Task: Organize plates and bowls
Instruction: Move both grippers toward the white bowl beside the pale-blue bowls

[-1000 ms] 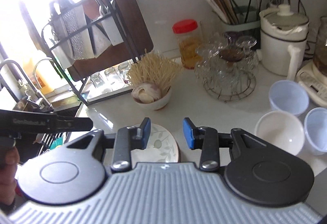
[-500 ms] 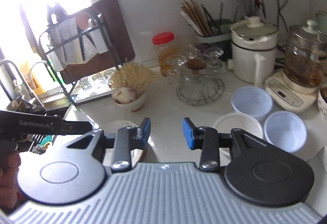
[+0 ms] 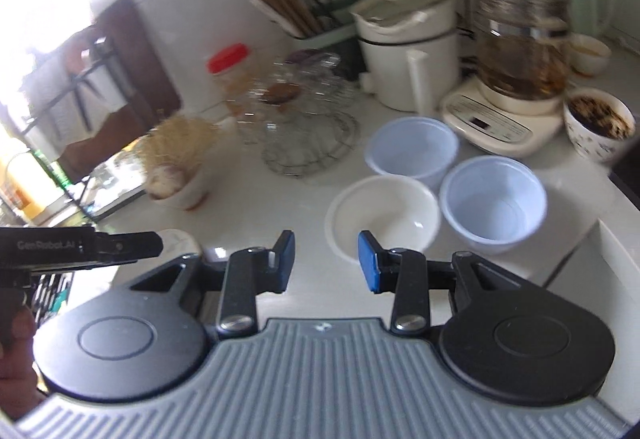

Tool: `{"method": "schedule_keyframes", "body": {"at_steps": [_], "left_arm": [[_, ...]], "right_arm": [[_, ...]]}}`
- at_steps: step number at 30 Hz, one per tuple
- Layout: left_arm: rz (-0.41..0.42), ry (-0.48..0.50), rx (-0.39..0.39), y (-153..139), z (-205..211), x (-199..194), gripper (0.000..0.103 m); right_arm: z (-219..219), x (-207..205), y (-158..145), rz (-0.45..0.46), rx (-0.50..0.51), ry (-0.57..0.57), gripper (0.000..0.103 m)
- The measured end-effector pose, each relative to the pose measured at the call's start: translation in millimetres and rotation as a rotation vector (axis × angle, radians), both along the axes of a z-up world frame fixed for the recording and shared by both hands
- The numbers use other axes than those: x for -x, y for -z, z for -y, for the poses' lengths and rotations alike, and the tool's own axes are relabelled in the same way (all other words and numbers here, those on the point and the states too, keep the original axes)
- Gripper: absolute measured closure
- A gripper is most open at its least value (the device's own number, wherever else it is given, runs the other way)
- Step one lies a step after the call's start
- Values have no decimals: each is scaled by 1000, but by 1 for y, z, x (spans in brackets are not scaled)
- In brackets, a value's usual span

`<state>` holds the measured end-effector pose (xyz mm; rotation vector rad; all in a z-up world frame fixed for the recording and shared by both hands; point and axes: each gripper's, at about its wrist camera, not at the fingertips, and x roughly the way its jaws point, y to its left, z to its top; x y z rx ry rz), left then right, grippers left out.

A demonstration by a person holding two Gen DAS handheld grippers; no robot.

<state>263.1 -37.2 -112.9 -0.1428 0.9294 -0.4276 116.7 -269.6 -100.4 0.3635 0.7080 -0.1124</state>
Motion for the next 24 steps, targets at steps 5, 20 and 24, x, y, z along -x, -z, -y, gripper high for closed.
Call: {"method": "schedule_keyframes", "body": {"at_steps": [5, 20, 24], "left_arm": [[-3, 55, -6, 16, 32, -25, 57], [-137, 120, -25, 74, 99, -78, 58], [-183, 113, 1, 89, 106, -88, 59]], "right_arm": [[25, -16, 21, -49, -20, 52, 64], [63, -55, 72, -188, -116, 80, 65], [71, -60, 77, -201, -127, 79, 66]]}}
